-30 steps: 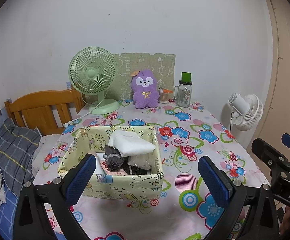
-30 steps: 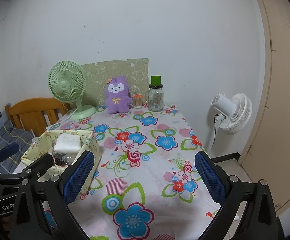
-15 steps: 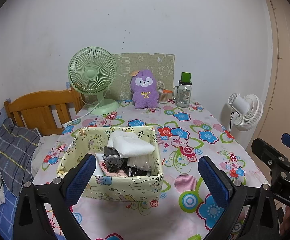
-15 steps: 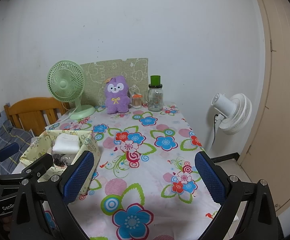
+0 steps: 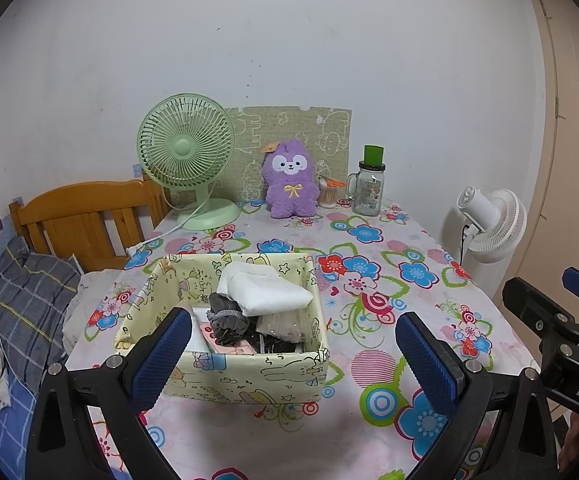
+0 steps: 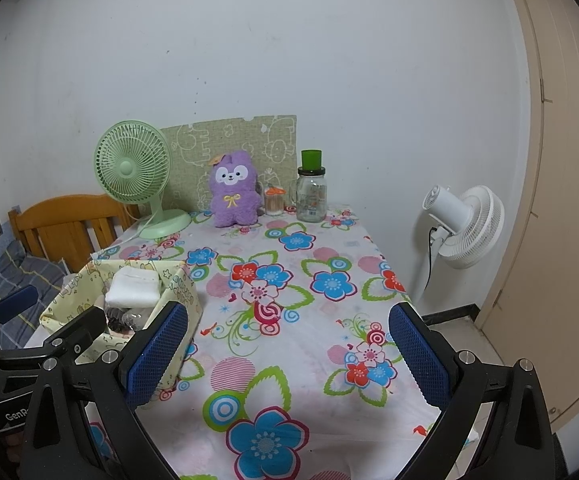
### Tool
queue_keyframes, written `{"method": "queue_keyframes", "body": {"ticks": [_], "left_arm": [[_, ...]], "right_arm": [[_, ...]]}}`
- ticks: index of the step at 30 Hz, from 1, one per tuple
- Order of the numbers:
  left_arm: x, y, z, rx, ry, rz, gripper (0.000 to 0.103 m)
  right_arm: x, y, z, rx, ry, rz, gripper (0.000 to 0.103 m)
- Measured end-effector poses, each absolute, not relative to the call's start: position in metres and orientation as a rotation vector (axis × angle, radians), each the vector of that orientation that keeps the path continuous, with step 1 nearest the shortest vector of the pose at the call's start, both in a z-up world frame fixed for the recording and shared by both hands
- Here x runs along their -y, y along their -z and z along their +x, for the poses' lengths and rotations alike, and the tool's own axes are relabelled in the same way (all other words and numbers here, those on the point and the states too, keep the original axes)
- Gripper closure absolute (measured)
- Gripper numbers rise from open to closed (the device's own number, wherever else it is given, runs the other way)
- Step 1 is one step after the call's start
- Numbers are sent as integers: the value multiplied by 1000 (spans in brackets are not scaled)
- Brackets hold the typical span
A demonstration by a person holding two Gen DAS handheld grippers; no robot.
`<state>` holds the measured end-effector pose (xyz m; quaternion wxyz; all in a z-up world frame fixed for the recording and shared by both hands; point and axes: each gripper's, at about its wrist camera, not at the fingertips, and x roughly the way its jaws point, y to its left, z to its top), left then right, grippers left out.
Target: Organize soft objects
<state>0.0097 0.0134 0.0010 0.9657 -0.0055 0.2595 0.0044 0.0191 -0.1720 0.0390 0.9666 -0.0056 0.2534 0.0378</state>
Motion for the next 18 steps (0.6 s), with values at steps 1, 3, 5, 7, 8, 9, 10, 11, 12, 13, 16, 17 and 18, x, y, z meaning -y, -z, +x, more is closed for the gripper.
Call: {"method": "queue_keyframes", "body": {"ticks": [1, 3, 5, 7, 8, 9, 10, 11, 12, 13, 16, 17, 18], "left_arm": [[-13, -1, 10, -525, -9, -11, 0], [-14, -1, 9, -525, -11, -11, 0], [-14, 0, 10, -524, -14, -11, 0], [-13, 0, 10, -523, -14, -10, 0], [-14, 0, 10, -522, -15, -11, 0], [-14, 0, 10, -522, -15, -10, 0], [-14, 0, 10, -523, -15, -11, 0], [-14, 0, 9, -522, -15, -11, 0], [-14, 0, 9, -523, -15, -11, 0], [-14, 0, 10, -523, -15, -10, 0], [-14, -1, 9, -522, -15, -11, 0], [-14, -1, 9, -521, -15, -11, 0], [-14, -1, 9, -521, -15, -13, 0]], "right_arm": [[172, -39, 19, -512, -76, -12, 1], [172, -39, 19, -512, -77, -12, 1], [172, -39, 19, -512, -77, -11, 1], [172, -39, 19, -513, -77, -10, 1], [172, -39, 20, -512, -77, -8, 1], [171, -39, 20, -512, -77, -8, 1], [171, -39, 20, -513, -77, -10, 1], [171, -39, 20, -513, -77, -10, 1], [171, -39, 20, -512, -77, -9, 1], [171, -38, 20, -513, -78, -10, 1], [171, -39, 20, -512, -77, -11, 1], [172, -39, 20, -510, -77, -11, 1], [171, -39, 20, -512, -78, -10, 1]]}}
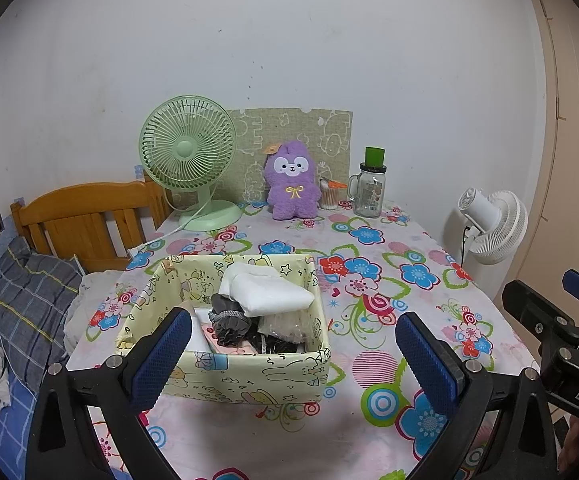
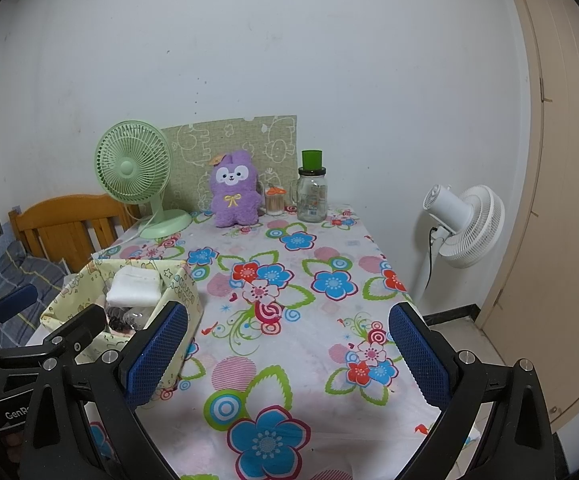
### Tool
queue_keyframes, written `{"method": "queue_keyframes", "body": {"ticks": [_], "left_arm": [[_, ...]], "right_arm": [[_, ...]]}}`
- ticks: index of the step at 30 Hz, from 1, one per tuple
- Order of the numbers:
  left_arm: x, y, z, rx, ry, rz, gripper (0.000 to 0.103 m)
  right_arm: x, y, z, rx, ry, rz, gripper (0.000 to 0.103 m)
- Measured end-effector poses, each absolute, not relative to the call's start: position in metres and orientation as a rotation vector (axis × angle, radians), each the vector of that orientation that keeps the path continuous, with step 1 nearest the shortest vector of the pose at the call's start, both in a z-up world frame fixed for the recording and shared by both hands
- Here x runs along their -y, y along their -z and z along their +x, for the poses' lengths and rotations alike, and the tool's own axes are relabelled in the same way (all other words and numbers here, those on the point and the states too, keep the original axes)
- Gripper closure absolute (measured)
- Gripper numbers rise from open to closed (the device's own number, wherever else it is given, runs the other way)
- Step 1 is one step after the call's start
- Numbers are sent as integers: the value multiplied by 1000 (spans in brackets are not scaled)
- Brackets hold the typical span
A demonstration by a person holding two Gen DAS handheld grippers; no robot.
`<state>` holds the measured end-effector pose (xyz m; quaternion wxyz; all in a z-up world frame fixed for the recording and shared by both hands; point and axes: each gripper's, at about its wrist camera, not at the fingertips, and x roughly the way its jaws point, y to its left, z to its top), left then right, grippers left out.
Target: Organize soft objects
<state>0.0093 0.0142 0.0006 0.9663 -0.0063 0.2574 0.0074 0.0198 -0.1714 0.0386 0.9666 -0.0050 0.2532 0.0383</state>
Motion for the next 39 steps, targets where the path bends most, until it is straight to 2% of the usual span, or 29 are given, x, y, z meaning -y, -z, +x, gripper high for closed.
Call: {"method": "queue_keyframes", "body": {"ticks": [39], "left_arm": [[-12, -5, 8, -509, -18, -6, 0]], "right_arm": [[171, -39, 18, -510, -73, -8, 1]]}}
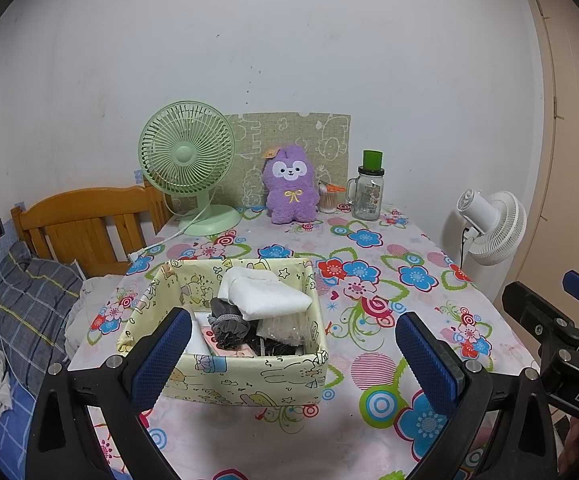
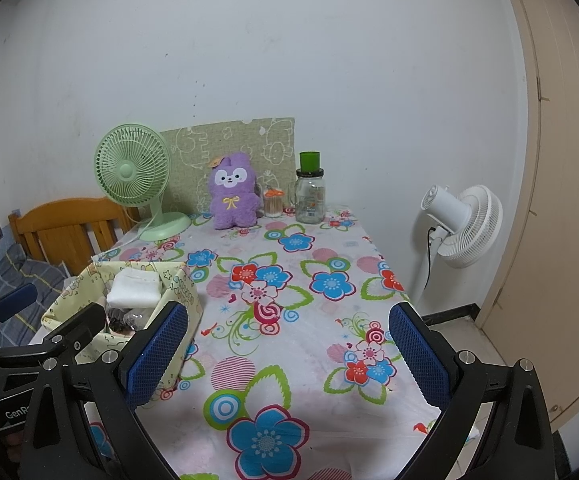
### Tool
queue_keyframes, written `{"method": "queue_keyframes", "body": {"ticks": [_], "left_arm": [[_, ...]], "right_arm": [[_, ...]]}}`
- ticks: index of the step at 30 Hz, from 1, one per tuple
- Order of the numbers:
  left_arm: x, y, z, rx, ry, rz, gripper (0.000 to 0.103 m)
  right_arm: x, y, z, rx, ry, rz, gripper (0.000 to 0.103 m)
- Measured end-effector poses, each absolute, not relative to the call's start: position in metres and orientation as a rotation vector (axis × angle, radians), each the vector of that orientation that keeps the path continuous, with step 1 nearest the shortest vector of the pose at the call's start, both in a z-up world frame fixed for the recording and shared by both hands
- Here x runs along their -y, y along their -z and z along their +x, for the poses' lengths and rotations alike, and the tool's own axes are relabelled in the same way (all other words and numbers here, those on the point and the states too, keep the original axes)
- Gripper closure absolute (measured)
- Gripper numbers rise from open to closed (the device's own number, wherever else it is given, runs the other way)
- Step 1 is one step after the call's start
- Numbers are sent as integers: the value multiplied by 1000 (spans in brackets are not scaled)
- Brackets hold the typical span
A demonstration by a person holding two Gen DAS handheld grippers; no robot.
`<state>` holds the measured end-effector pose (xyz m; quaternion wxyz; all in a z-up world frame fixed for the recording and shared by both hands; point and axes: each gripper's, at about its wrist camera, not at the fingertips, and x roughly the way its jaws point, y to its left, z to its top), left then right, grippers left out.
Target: Organize soft objects
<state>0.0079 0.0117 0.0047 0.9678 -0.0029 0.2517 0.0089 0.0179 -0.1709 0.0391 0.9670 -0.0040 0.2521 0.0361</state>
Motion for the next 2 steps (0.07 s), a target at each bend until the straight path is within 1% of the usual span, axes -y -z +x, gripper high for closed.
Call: {"method": "queue_keyframes", "body": {"ticks": [2], "left_arm": [[-12, -5, 8, -509, -18, -6, 0]], "right_arm": [[171, -39, 18, -509, -73, -9, 1]]}}
